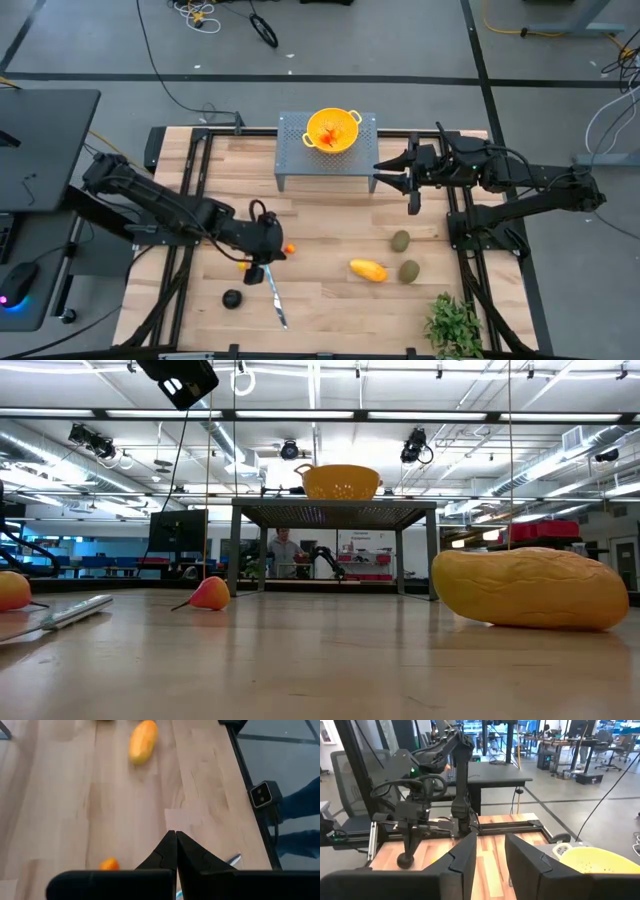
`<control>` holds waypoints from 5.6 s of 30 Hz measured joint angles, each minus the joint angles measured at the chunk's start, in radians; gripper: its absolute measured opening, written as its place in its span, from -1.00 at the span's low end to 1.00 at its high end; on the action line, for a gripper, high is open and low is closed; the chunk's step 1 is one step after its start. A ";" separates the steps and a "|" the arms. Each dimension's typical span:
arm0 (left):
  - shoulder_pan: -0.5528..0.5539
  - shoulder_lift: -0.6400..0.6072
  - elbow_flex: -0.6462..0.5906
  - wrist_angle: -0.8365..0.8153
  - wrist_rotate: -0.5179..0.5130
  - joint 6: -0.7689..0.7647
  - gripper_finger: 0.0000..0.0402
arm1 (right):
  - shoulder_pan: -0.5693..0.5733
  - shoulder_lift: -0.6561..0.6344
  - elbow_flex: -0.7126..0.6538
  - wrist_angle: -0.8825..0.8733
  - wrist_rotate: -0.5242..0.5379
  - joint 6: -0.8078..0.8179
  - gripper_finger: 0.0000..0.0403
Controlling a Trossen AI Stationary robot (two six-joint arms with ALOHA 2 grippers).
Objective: Pick & Place Fruit
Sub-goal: Put the pear into the yellow colander bowl on the shelf
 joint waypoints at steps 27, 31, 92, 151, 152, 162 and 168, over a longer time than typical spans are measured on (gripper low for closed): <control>0.010 -0.002 0.000 -0.002 -0.066 -0.069 -1.00 | 0.130 -0.163 0.000 -0.158 0.000 -0.088 -0.91; 0.009 0.007 0.000 -0.003 -0.086 -0.092 -1.00 | 0.130 -0.163 0.000 -0.158 0.000 -0.088 -0.91; 0.142 0.275 -0.131 -0.005 0.011 -0.062 -0.75 | 0.130 -0.160 0.000 -0.200 0.036 -0.083 -0.91; 0.184 0.275 -0.130 0.077 -0.036 -0.120 0.29 | 0.130 -0.160 0.000 -0.202 0.054 -0.084 -0.91; 0.187 0.275 -0.130 0.077 -0.036 -0.122 0.32 | 0.130 -0.160 0.000 -0.202 0.054 -0.084 -0.91; 0.191 0.275 -0.130 0.085 -0.032 -0.116 0.46 | 0.130 -0.160 0.000 -0.202 0.054 -0.084 -0.91; 0.191 0.275 -0.130 0.112 -0.060 -0.122 0.45 | 0.130 -0.160 0.000 -0.213 0.079 -0.084 -0.91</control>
